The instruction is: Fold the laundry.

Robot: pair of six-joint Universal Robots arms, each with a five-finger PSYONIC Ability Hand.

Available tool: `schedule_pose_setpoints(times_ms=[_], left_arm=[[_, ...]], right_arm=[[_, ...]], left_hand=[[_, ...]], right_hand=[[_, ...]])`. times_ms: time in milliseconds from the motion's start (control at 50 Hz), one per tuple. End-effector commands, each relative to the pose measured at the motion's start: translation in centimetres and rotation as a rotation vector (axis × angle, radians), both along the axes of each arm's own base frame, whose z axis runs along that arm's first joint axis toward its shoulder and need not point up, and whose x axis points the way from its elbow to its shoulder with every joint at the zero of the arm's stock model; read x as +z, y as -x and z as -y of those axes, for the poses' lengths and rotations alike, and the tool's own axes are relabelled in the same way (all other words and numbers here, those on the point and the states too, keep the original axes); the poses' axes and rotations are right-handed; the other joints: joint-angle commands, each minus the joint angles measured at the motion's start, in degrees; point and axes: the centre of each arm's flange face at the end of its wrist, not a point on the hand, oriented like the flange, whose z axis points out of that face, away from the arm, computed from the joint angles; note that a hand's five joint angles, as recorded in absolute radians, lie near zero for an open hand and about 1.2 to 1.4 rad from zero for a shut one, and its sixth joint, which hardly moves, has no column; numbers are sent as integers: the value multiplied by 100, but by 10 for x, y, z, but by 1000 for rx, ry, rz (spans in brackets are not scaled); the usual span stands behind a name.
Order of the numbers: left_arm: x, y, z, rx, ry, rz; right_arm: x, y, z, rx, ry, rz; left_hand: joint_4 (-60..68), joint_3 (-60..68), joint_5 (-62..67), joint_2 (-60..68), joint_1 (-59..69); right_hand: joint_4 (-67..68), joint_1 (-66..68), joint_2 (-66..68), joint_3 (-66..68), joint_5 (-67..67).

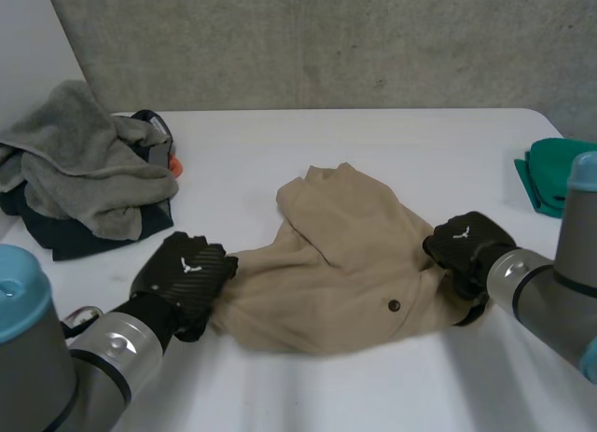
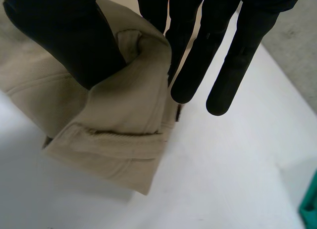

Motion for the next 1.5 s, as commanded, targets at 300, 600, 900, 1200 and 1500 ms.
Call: schedule_pose_setpoints(times_ms=[300,600,900,1200,1500], left_arm=[[96,-10,-13,3,196,-240],[10,26,55,82,72,-139],[2,23,64,107,60,-123],[-4,23,61,105,40,-125],[-14,31,97,106,117,-144]], right_arm=[[135,-6,20,49,292,161],[29,-67,154,-89,643,271],[87,-48,59,-111,339,336],[14,-44,6,-60,-47,293],[-10,-79,68,-22,187,296]], left_hand=[[1126,1176,1353,1148,1408],[1126,1176,1353,1148,1408],[1126,1176,1353,1148,1408],[1126,1176,1353,1148,1408],[1126,1176,1353,1148,1408]], right_hand=[[1141,1577,1230,1182,1418],[-5568,-5132,-5479,-5527,-5291],[-5859,-5423,-5770,-5818,-5582],[-5472,-5036,-5383,-5431,-5195],[1141,1577,1230,1182,1418]])
